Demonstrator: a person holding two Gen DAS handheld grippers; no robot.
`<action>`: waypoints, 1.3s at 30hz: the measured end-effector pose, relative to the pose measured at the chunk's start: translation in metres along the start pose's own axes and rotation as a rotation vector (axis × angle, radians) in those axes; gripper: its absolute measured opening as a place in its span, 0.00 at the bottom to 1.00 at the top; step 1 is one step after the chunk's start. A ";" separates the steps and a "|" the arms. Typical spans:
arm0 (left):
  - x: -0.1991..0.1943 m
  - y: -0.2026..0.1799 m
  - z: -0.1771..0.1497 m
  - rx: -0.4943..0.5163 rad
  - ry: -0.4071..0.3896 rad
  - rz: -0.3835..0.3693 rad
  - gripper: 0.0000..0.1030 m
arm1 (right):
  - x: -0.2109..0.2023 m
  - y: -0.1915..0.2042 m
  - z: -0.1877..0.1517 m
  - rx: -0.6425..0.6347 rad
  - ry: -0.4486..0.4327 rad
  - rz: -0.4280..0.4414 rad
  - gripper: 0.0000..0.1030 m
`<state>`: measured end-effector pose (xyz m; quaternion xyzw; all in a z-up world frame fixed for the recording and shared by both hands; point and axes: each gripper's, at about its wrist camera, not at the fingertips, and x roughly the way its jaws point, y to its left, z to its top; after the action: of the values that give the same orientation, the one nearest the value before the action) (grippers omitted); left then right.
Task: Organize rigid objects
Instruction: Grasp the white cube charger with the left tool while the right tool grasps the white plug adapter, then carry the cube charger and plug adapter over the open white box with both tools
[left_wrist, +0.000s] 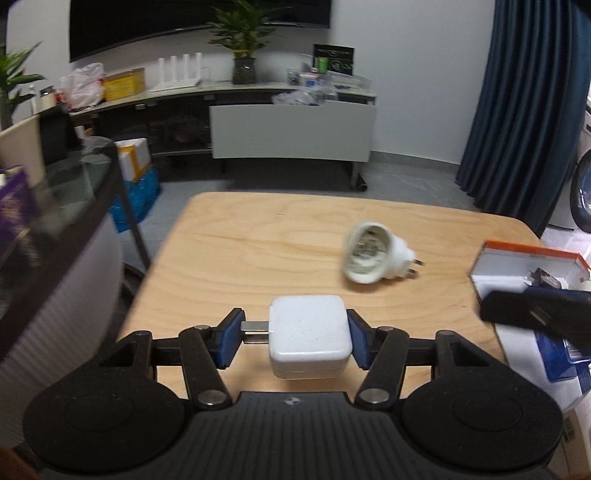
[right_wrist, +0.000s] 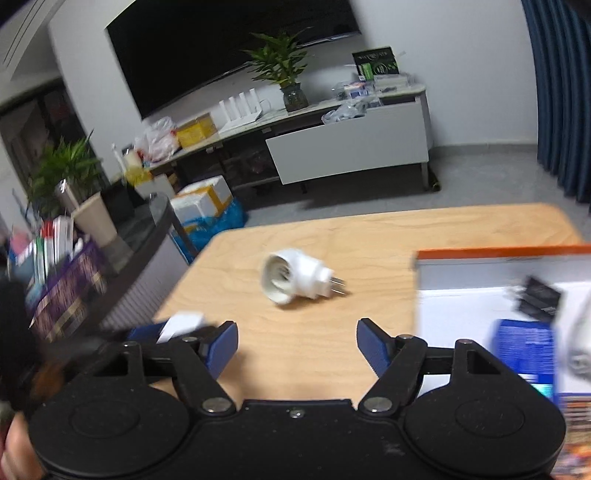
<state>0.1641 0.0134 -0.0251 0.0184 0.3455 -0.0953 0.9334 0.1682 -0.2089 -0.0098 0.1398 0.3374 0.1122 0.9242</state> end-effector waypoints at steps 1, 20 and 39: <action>-0.003 0.007 0.001 0.000 -0.004 0.006 0.57 | 0.010 0.004 0.002 0.020 -0.001 0.000 0.82; -0.007 0.056 0.001 -0.137 -0.024 -0.060 0.57 | 0.148 0.037 0.027 -0.541 0.111 -0.056 0.95; -0.017 0.034 -0.003 -0.069 -0.049 -0.064 0.57 | 0.048 0.026 0.013 -0.360 -0.001 -0.028 0.84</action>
<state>0.1558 0.0495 -0.0177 -0.0270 0.3260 -0.1136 0.9381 0.2097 -0.1727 -0.0201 -0.0325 0.3133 0.1576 0.9359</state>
